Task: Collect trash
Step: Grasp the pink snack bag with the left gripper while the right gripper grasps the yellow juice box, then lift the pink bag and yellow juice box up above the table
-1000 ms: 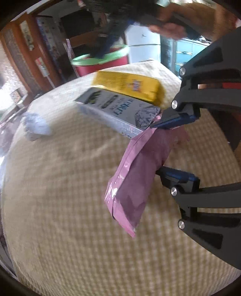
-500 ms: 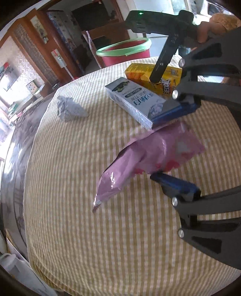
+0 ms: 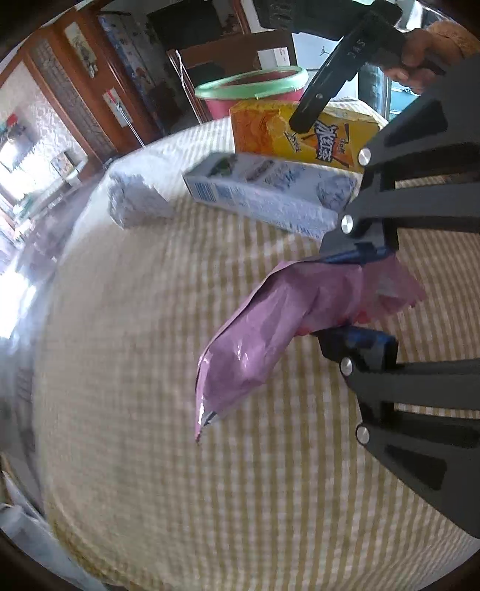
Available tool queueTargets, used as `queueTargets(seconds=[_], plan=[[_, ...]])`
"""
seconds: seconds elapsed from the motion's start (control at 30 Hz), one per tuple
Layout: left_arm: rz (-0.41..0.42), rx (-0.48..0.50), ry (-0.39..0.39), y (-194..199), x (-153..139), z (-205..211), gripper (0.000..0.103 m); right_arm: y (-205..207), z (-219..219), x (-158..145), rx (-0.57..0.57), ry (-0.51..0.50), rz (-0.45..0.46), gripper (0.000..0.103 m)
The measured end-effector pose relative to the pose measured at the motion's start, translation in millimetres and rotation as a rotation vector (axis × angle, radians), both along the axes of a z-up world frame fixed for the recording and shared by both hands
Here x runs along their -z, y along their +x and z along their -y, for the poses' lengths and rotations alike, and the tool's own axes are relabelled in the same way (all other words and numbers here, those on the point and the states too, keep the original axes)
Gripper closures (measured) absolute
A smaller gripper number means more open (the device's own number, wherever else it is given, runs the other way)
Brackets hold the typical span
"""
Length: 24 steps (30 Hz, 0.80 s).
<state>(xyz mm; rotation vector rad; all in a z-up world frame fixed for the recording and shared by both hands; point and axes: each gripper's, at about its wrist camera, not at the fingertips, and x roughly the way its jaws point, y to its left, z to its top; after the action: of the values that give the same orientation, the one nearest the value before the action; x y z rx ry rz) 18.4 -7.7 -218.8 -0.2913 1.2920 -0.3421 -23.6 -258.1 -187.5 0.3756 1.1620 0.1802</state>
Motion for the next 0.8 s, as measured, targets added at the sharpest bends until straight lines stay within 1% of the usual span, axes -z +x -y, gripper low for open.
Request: queueTargets(seconds=[0.1,0.17,0.3,0.4,0.57,0.67,0.8], plan=[[0.105,0.002,0.038,-2,-28,6,0.079,3,2,-19,0.003,-0.023,0.061,0.060],[0.159,0.004,0.054,-2,-45,9,0.079,5,2,-33,0.002,-0.032,0.106,0.060],[0.288,0.000,0.095,-1,-87,14,0.079,9,-3,-66,-0.007,-0.050,0.218,0.060],[0.352,-0.004,0.105,-3,-110,18,0.079,12,-9,-84,-0.019,-0.045,0.272,0.060],[0.422,0.005,0.129,-8,-132,22,0.079,11,-17,-106,-0.040,-0.053,0.344,0.060],[0.455,0.011,0.143,-14,-141,20,0.079,4,-13,-111,-0.041,-0.049,0.364,0.060],[0.475,0.014,0.151,-15,-147,26,0.079,-1,-10,-115,-0.031,-0.043,0.376,0.060]])
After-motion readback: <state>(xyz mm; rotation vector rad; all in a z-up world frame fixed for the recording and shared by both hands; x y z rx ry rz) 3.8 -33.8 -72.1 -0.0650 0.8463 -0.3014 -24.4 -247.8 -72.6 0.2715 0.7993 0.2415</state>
